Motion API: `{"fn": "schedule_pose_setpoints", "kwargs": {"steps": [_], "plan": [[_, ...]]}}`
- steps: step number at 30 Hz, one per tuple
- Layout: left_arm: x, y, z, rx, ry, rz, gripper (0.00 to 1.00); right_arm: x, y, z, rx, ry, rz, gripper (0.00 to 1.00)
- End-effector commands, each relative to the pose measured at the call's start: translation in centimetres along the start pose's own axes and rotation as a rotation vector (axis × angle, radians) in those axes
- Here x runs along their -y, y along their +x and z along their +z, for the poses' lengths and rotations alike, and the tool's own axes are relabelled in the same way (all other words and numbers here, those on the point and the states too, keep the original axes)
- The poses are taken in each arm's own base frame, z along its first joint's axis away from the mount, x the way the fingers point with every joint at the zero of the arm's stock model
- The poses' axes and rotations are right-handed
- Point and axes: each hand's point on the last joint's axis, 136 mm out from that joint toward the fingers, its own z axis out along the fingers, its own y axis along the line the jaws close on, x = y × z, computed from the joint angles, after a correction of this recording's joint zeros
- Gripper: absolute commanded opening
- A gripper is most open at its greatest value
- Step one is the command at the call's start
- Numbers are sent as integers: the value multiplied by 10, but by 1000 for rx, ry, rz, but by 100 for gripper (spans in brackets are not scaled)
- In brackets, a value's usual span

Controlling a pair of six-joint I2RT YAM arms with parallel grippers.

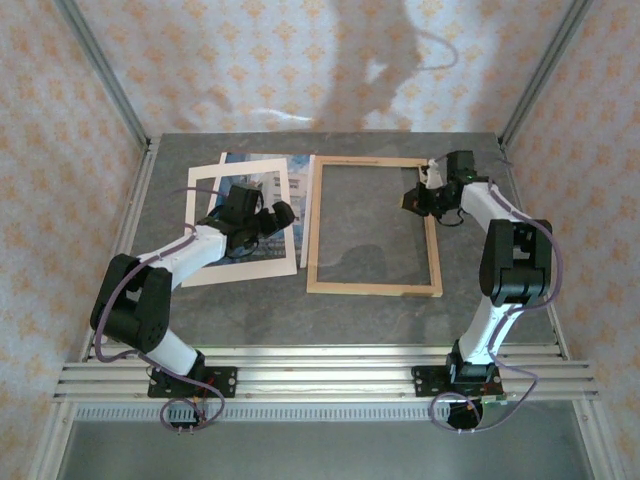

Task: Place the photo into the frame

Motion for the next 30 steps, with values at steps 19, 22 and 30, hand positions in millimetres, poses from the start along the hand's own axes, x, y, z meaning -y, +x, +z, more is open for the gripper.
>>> {"fn": "schedule_pose_setpoints", "kwargs": {"steps": [19,22,30], "plan": [[9,0,10,-7,-27,25,100,14,-10,-12,35,82,-3,0],[9,0,9,-7,-27,26,100,14,-10,-13,29,87,-5,0],[9,2,11,-11,-28,28,100,12,-8,-18,36,94,-8,0]]}}
